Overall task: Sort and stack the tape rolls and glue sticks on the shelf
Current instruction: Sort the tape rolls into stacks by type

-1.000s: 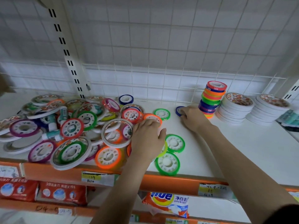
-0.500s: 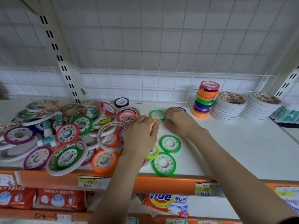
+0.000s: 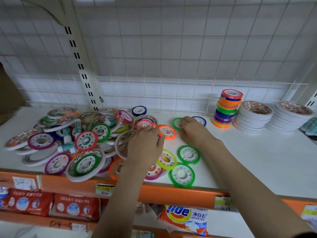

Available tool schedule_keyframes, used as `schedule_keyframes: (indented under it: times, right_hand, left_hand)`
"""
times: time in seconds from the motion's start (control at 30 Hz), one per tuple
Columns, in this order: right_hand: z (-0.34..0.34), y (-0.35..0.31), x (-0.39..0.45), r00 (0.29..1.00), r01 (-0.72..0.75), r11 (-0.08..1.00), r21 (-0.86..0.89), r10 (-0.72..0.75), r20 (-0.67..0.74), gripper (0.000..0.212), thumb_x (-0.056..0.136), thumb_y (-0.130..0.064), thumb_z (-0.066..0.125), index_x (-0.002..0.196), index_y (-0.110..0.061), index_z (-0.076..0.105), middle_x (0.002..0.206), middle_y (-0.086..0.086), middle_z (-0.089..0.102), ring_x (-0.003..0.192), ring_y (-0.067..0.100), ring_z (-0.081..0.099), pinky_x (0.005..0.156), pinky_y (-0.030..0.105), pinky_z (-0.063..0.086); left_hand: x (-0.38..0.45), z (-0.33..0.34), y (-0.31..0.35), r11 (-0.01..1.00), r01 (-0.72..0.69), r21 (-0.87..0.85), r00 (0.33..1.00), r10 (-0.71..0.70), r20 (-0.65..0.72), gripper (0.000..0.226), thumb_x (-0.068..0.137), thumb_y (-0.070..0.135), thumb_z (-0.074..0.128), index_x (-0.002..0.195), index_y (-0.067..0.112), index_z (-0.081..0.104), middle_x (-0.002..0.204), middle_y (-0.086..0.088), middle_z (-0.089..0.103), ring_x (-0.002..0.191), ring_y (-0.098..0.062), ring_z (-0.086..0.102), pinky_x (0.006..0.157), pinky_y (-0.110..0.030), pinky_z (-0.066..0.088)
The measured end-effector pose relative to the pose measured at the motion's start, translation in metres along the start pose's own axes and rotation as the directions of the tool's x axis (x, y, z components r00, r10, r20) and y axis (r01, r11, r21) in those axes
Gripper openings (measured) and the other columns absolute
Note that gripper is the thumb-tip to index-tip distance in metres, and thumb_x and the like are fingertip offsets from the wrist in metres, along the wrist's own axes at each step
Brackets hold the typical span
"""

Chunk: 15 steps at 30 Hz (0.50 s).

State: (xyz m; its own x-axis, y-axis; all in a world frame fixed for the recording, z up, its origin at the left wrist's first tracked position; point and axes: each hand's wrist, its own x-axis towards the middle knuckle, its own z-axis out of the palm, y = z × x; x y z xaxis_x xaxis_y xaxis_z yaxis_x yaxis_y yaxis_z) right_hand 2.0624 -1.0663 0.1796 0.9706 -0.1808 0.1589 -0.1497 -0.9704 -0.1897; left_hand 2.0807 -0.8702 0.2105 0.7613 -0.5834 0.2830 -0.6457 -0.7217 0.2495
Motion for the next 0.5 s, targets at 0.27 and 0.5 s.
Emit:
schedule_keyframes:
  times: [0.27,0.5]
  right_hand:
    - [-0.023,0.004,-0.056,0.976,-0.077,0.992,0.104,0.096,-0.193,0.031,0.093,-0.01,0.05,0.121,0.001,0.056,0.126,0.012,0.051,0.115,0.029,0.048,0.092,0.036,0.044]
    - [-0.018,0.007,-0.1,0.961,-0.117,0.981,0.154,0.151,-0.231,0.032,0.093,-0.01,0.05,0.122,0.003,0.056,0.13,0.014,0.051,0.119,0.029,0.048,0.099,0.03,0.04]
  left_hand:
    - [0.027,0.01,0.017,0.997,-0.067,0.044,0.988,0.06,0.144,0.037,0.094,0.037,0.047,0.124,0.017,0.055,0.126,-0.005,0.051,0.119,-0.023,0.046,0.096,-0.035,0.036]
    - [0.045,0.028,0.024,0.984,-0.105,0.143,0.957,0.061,0.283,0.04,0.095,0.036,0.047,0.125,0.01,0.053,0.128,-0.006,0.046,0.121,-0.025,0.042,0.094,-0.036,0.038]
